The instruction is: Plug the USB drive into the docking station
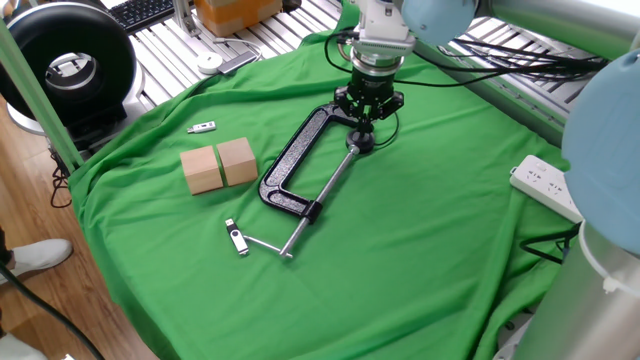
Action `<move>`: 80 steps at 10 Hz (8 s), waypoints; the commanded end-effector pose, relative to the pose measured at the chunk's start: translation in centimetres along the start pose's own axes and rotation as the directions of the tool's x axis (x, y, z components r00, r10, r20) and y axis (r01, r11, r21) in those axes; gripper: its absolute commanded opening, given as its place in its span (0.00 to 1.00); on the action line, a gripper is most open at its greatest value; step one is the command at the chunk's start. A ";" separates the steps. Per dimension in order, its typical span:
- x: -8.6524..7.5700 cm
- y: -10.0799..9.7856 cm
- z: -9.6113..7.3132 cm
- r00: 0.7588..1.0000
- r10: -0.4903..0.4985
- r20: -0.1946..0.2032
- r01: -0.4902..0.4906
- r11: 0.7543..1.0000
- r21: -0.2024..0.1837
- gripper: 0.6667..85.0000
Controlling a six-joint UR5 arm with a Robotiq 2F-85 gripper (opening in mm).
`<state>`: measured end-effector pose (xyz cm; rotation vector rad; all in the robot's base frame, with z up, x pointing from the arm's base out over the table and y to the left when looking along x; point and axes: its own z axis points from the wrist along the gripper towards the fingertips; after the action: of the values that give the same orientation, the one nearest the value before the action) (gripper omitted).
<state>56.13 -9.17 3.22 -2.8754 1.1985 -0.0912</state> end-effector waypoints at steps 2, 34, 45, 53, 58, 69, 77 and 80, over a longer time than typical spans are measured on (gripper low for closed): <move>0.1 -0.2 0.0 1.000 0.014 0.003 -0.014 1.000 0.011 0.01; -1.3 -2.1 -3.6 -0.959 0.280 -0.034 -0.279 -0.960 -0.033 0.01; 0.2 -0.7 -1.9 -0.996 0.084 -0.018 -0.084 -0.996 -0.011 0.01; -0.4 -1.1 -0.5 -0.996 0.083 -0.023 -0.083 -0.996 -0.027 0.01; 0.4 -1.0 -1.4 -0.996 0.083 -0.030 -0.082 -0.996 -0.037 0.01; 0.0 -1.1 -0.7 -0.996 0.082 -0.037 -0.081 -0.996 -0.045 0.01; 0.6 -1.3 -0.9 -0.996 0.081 -0.026 -0.079 -0.995 -0.068 0.01; 0.4 -1.5 -0.9 -0.996 0.081 -0.034 -0.078 -0.994 -0.073 0.01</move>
<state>57.20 -8.67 4.04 1.0576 2.8975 0.1338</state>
